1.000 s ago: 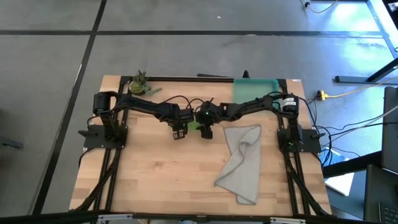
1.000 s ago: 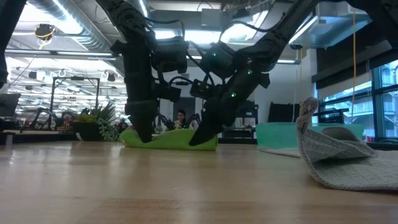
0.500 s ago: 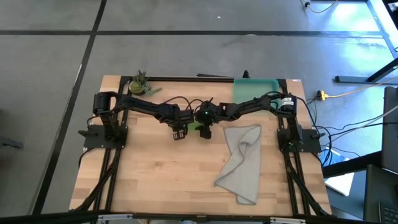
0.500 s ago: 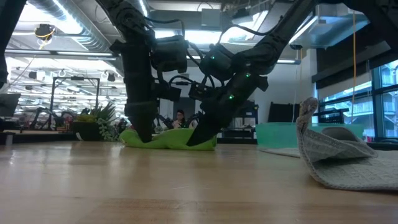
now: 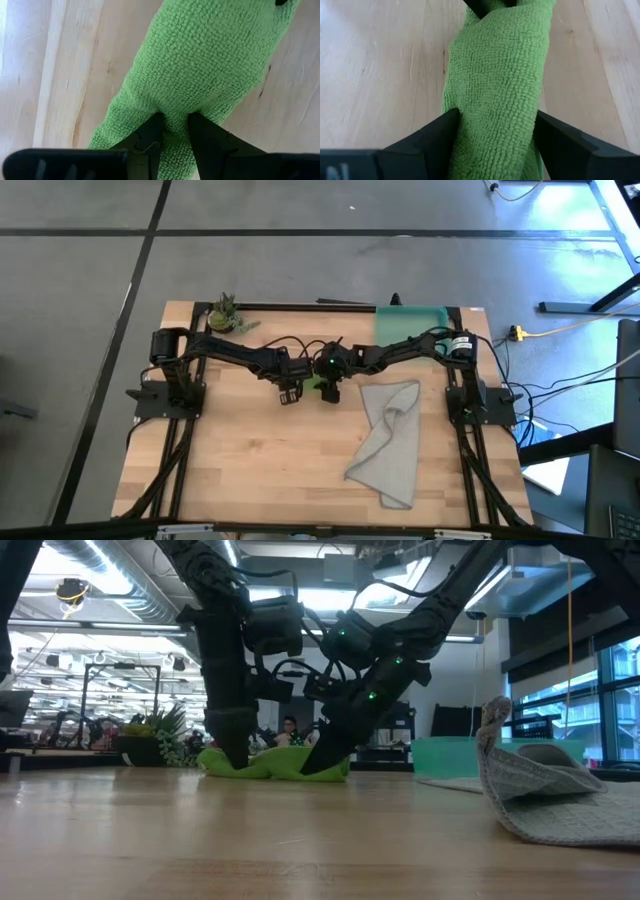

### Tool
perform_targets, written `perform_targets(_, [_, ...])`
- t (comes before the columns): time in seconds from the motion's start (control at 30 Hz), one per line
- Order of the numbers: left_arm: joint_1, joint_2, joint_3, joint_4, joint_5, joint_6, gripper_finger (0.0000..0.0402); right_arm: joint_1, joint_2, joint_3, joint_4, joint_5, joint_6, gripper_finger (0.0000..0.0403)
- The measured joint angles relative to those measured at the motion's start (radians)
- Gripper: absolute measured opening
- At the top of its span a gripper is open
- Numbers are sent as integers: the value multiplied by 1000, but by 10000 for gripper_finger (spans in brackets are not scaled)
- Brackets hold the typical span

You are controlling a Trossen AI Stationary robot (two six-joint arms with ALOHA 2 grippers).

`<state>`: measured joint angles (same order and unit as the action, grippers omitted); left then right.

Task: Roll microfiber towels into tight, uniform cylinder then place into a basket
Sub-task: Put the green microfiber cloth into the blue bin

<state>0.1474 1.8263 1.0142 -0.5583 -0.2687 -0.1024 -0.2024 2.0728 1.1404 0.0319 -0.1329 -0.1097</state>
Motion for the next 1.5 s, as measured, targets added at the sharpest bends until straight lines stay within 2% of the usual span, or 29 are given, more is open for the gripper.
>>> perform_targets(1.5, [2,0,2,-1,-3,0,94,0,1,-2,9,-20,-4,252])
